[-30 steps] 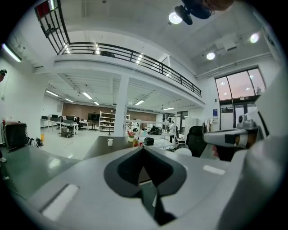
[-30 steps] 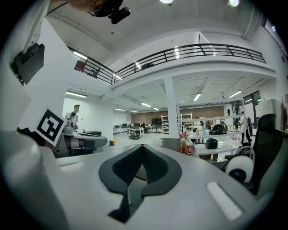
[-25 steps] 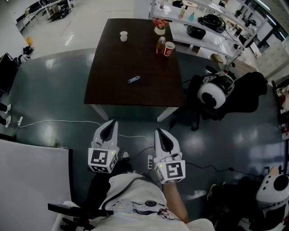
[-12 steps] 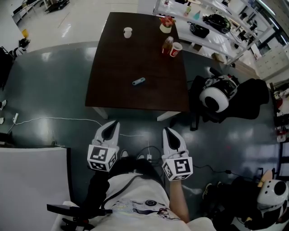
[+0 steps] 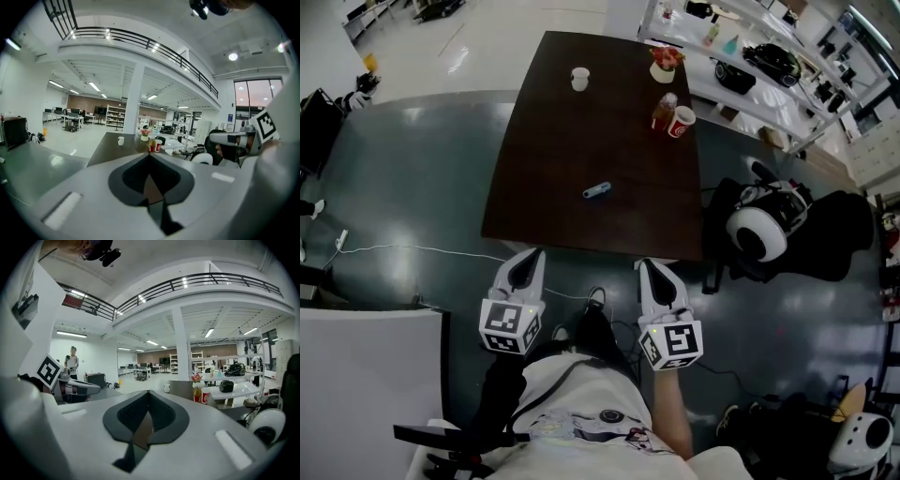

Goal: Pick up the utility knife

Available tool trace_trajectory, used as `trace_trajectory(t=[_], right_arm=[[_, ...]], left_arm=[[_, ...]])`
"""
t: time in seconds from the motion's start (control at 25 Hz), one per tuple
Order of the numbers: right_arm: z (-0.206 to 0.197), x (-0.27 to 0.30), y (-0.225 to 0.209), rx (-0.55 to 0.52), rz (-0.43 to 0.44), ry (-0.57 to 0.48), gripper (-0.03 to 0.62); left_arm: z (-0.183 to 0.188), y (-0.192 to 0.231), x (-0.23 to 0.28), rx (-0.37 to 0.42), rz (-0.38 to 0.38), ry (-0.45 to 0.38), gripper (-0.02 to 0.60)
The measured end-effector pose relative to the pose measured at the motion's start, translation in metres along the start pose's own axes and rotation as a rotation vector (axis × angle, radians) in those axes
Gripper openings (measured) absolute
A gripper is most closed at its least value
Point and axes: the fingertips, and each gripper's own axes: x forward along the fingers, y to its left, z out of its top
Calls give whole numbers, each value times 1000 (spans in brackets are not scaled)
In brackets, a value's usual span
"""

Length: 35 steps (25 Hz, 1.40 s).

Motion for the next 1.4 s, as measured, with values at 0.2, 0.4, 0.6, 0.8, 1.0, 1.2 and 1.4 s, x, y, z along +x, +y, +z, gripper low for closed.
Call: trace_trajectory(t=[0.2, 0.4, 0.6, 0.8, 1.0, 1.2, 1.4], right_arm=[[30, 30, -35, -6, 14, -62, 2], [35, 49, -67, 12, 13, -65, 2], [26, 61, -92, 38, 23, -37, 2], [18, 71, -111, 61, 42, -10, 2], [5, 77, -121, 91, 63, 27, 2], [-2, 87, -126, 110, 77, 60, 2], [-4, 96, -126, 106, 74, 86, 2]], left_arm=[[32, -1, 38, 22, 0, -32, -2], [35, -5, 80, 32, -27, 13, -2], [18, -8, 116, 10, -52, 109, -2], [1, -9, 146, 3, -48, 176, -1], [-19, -7, 166, -26, -40, 232, 0], [-39, 7, 188, -65, -39, 304, 0], [-64, 28, 213, -97, -42, 392, 0]])
